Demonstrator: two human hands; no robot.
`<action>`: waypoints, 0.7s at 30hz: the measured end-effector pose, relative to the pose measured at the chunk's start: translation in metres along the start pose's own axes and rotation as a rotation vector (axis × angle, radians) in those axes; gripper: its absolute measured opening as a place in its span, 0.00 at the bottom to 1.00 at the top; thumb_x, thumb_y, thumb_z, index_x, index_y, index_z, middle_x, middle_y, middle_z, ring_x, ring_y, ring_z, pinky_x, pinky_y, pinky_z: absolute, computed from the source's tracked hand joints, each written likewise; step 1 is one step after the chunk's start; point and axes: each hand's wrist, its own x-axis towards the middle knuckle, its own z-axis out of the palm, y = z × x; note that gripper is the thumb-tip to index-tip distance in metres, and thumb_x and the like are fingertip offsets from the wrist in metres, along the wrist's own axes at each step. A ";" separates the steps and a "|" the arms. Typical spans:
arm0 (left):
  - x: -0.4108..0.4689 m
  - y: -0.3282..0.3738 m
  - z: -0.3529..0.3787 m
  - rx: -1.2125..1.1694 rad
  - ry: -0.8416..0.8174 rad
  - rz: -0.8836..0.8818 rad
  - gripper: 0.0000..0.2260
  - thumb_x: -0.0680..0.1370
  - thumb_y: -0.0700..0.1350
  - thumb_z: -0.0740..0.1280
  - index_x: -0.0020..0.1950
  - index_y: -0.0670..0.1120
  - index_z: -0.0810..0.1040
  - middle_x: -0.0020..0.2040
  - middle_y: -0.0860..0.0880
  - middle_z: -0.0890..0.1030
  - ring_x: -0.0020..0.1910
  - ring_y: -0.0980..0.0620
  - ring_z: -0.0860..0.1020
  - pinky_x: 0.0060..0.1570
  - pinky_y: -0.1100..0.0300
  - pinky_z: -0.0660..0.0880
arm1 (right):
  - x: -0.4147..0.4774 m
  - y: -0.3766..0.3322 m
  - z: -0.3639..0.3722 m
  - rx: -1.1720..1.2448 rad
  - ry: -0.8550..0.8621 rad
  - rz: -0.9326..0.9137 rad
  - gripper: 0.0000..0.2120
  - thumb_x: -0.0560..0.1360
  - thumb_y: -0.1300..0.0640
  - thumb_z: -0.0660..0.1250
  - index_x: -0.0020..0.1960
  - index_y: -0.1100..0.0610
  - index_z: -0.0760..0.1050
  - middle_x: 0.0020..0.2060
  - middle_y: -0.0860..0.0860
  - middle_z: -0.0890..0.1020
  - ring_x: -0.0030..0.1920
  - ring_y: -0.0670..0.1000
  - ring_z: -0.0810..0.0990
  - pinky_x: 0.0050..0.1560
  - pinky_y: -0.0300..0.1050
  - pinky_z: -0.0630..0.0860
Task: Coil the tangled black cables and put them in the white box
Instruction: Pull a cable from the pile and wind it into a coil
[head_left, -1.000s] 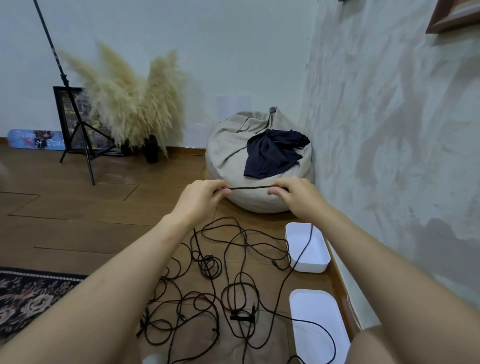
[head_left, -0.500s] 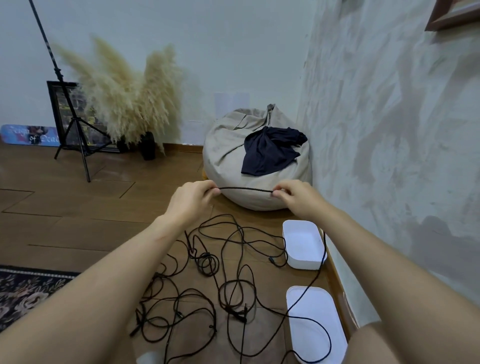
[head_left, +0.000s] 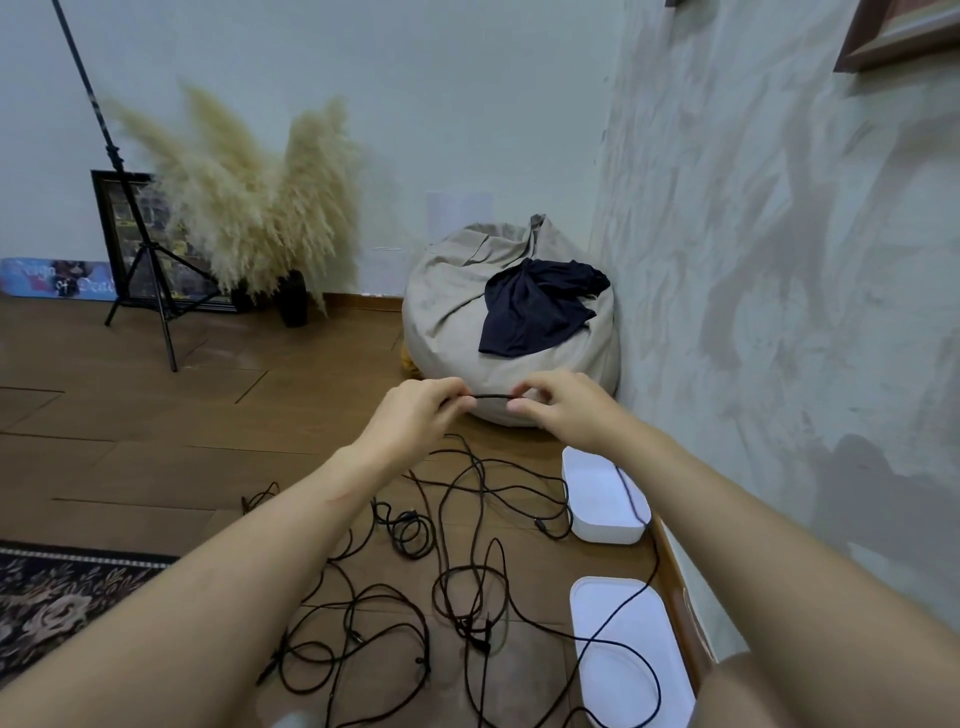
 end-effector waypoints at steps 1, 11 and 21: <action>0.001 0.004 0.002 -0.004 -0.005 0.018 0.09 0.84 0.53 0.65 0.50 0.51 0.81 0.35 0.55 0.79 0.36 0.56 0.76 0.39 0.53 0.75 | 0.001 -0.005 0.000 -0.004 0.004 -0.023 0.10 0.81 0.45 0.66 0.56 0.48 0.82 0.36 0.41 0.76 0.41 0.44 0.74 0.38 0.42 0.66; 0.006 0.008 0.003 0.035 0.049 0.071 0.09 0.83 0.55 0.64 0.53 0.53 0.81 0.40 0.54 0.82 0.39 0.55 0.79 0.40 0.46 0.79 | 0.002 -0.007 -0.006 0.000 0.010 -0.040 0.10 0.80 0.43 0.66 0.56 0.47 0.82 0.36 0.42 0.77 0.39 0.42 0.74 0.37 0.41 0.66; 0.004 0.009 -0.006 -0.016 0.067 0.060 0.09 0.83 0.54 0.65 0.56 0.53 0.83 0.43 0.55 0.84 0.42 0.56 0.80 0.44 0.47 0.79 | 0.003 -0.013 -0.003 0.005 0.072 -0.077 0.11 0.82 0.45 0.65 0.57 0.48 0.82 0.39 0.41 0.78 0.41 0.41 0.74 0.39 0.41 0.66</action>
